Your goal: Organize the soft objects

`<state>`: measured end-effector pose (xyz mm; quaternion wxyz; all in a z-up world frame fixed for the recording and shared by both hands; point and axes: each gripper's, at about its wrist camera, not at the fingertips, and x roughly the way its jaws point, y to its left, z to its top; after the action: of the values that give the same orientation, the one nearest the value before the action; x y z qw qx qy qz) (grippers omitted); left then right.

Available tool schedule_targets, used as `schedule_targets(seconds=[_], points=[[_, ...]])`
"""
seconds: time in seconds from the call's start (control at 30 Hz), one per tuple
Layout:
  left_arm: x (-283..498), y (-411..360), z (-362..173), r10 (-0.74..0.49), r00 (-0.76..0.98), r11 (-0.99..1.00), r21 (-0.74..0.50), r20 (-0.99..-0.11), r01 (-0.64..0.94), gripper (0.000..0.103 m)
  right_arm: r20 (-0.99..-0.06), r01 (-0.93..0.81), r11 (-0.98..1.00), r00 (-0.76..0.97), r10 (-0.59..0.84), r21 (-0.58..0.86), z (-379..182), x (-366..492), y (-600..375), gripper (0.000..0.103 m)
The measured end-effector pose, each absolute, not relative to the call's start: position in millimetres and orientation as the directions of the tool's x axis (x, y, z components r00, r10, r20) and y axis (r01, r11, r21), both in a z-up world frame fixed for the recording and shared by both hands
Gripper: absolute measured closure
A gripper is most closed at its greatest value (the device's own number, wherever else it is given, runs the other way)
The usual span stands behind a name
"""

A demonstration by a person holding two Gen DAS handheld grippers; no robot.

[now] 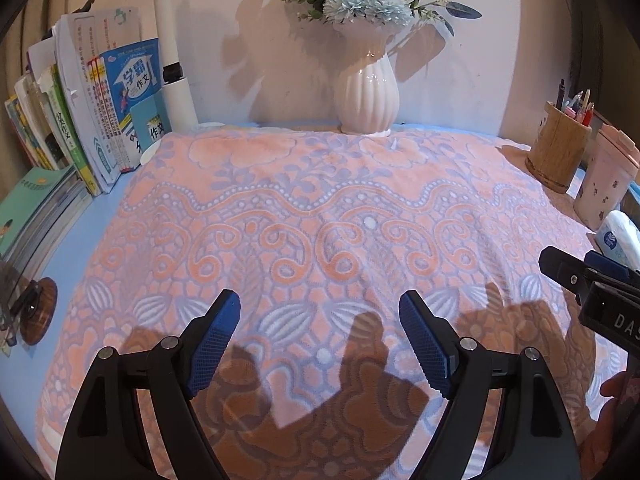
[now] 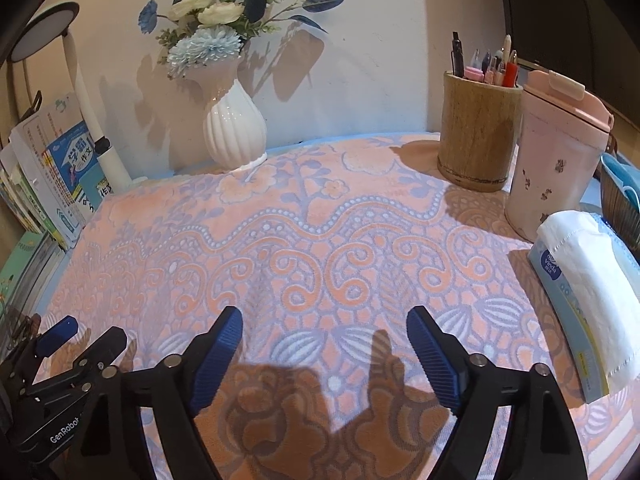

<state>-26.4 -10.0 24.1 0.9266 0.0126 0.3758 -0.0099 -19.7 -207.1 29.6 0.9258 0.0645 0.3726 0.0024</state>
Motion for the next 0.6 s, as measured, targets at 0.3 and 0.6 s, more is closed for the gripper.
schedule_targets(seconds=[0.3,0.6], points=[[-25.5,-10.0,23.0,-0.008,0.711,1.000,0.015,-0.704,0.026,0.023,-0.696,0.032,0.993,0.716,0.059,0.117,28.0,-20.0,-205.0,0.018],[-24.9,-9.8,22.7,-0.014,0.707,0.999,0.013,-0.707,0.033,0.023,-0.693,0.020,0.996,0.720,0.043,0.082,28.2,-20.8,-199.3,0.018]])
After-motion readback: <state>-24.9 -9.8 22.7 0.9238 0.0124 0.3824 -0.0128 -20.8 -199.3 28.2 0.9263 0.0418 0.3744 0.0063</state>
